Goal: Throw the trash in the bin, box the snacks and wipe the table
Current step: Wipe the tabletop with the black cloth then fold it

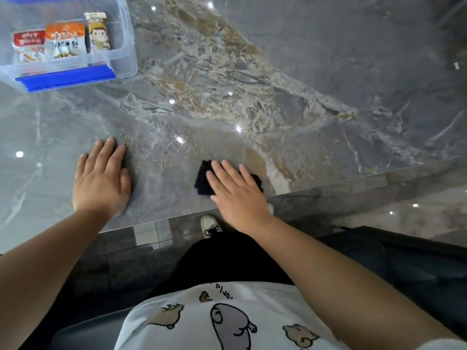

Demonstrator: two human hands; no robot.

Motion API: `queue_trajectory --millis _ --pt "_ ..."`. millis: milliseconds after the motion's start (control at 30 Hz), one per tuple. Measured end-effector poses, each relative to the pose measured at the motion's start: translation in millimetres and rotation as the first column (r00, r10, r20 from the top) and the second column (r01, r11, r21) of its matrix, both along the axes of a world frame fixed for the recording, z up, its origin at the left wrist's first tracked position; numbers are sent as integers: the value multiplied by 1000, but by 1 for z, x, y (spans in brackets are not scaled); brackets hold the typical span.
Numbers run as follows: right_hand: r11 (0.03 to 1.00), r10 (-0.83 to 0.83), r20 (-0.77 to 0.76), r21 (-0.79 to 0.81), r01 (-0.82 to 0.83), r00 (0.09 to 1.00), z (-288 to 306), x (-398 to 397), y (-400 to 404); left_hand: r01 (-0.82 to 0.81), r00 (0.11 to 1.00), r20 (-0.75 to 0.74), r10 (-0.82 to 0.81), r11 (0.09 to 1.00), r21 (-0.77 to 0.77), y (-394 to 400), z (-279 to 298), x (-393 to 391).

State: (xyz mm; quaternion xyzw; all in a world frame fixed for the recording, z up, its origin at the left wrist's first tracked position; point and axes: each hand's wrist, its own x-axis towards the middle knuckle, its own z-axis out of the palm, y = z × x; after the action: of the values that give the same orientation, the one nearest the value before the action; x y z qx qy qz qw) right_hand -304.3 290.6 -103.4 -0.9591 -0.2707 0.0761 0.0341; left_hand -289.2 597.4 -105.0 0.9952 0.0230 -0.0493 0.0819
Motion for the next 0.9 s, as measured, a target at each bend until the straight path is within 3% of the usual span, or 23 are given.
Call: queue_trajectory --millis 267,467,533,600,700,833,900 --pt "930 -366 -68 -61 362 928 12 44 -139 -24 999 -31 24 1000 -16 -4 5 1" --pt "947 -320 23 22 319 947 20 53 -158 -108 991 -89 104 993 -41 -33 24 10" --pt "948 -312 43 85 308 949 22 63 -162 -32 996 -83 25 995 -90 -73 34 17" --pt "917 -359 -42 172 361 932 26 73 -166 37 996 -70 -49 986 -163 -126 39 26" --pt "780 -468 -247 336 528 848 30 88 -181 103 990 -67 -122 967 -234 -206 40 44" --pt "388 -532 -595 462 798 603 40 118 -226 198 975 -56 -216 955 -221 -284 34 71" --pt "282 -584 -597 486 827 550 43 141 -262 239 965 -62 -254 953 -187 -312 32 81"
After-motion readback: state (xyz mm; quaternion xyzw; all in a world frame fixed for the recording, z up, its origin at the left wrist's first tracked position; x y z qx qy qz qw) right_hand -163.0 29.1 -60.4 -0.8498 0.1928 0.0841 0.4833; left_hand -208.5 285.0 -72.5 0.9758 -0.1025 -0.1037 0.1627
